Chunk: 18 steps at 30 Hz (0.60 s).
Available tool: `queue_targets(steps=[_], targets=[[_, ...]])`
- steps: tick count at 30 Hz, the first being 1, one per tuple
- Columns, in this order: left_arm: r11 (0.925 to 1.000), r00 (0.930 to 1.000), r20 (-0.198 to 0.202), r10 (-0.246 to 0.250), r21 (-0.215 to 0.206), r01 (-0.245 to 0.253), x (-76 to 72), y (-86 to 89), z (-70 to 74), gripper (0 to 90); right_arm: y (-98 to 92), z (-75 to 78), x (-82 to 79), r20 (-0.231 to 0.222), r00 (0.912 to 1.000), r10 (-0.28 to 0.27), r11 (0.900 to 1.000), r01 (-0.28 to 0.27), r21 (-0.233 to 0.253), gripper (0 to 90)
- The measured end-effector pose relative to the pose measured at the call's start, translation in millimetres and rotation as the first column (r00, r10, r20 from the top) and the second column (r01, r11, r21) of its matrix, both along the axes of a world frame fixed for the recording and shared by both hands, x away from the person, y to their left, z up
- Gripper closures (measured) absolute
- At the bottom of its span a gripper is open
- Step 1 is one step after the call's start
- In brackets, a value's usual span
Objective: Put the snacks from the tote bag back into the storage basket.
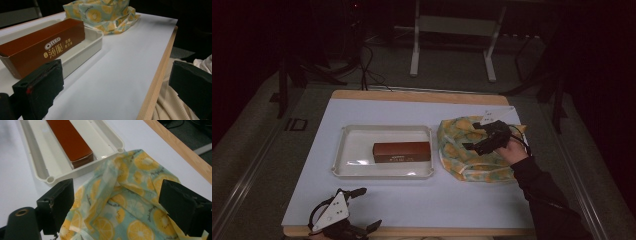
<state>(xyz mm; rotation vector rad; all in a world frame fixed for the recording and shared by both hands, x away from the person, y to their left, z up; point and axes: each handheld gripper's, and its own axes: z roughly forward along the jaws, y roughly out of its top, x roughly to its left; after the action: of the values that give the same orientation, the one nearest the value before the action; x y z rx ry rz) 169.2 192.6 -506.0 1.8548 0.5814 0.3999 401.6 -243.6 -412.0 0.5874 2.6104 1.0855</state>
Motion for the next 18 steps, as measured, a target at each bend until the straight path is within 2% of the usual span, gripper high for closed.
queue_targets(steps=[8,18], targets=[[1.0000,1.0000,0.001,-0.001,-0.001,0.001,0.1,-0.2,0.0,0.0,-9.1,-6.2,-12.4,0.021,0.9973,-0.070,0.997,0.070,0.012,12.5],[1.0000,1.0000,-0.001,-0.002,-0.001,0.002,0.5,-0.6,0.0,0.0,-29.1,-11.3,-29.4,0.045,0.9861,-0.160,0.986,0.158,0.047,12.0]])
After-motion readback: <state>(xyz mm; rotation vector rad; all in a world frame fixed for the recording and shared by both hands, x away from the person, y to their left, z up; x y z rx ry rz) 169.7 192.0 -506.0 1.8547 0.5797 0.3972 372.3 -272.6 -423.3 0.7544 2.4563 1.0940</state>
